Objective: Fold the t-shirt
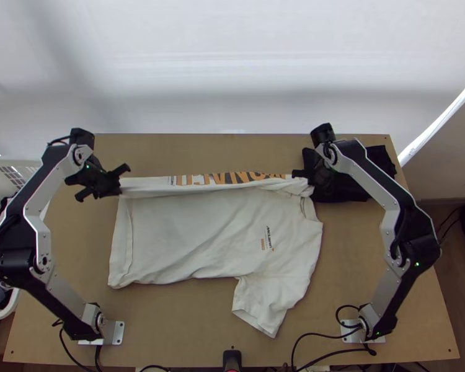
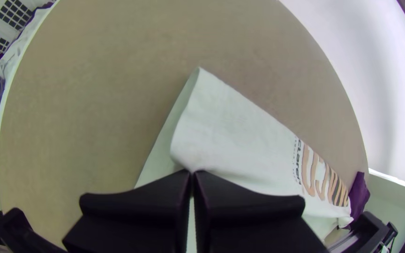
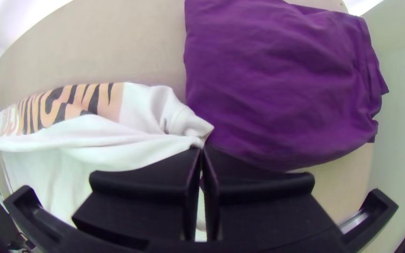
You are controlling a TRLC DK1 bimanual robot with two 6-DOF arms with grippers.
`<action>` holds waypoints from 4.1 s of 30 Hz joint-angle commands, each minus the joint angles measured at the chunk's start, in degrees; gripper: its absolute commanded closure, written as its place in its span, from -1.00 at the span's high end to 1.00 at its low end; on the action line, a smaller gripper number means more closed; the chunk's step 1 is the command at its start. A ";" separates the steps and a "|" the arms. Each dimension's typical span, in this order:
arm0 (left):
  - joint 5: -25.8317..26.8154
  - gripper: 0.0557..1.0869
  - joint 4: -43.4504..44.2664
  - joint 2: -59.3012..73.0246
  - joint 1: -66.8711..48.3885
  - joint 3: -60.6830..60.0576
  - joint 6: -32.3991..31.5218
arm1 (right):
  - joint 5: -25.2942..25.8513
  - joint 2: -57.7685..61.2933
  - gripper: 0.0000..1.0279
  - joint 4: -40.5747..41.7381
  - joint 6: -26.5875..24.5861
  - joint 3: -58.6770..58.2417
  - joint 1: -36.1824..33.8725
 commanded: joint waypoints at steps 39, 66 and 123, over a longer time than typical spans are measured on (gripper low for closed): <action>-0.38 0.90 3.80 -29.41 3.23 -16.97 8.13 | -7.62 -42.36 0.26 -12.86 19.16 -24.56 4.57; 0.06 0.90 -0.59 -45.23 3.41 -25.58 6.46 | -21.86 -43.33 -0.49 -10.66 30.06 -45.39 18.73; -13.13 0.89 -20.45 -31.08 -6.08 -40.26 36.69 | -25.20 -31.29 -0.94 -2.14 25.66 -48.47 21.71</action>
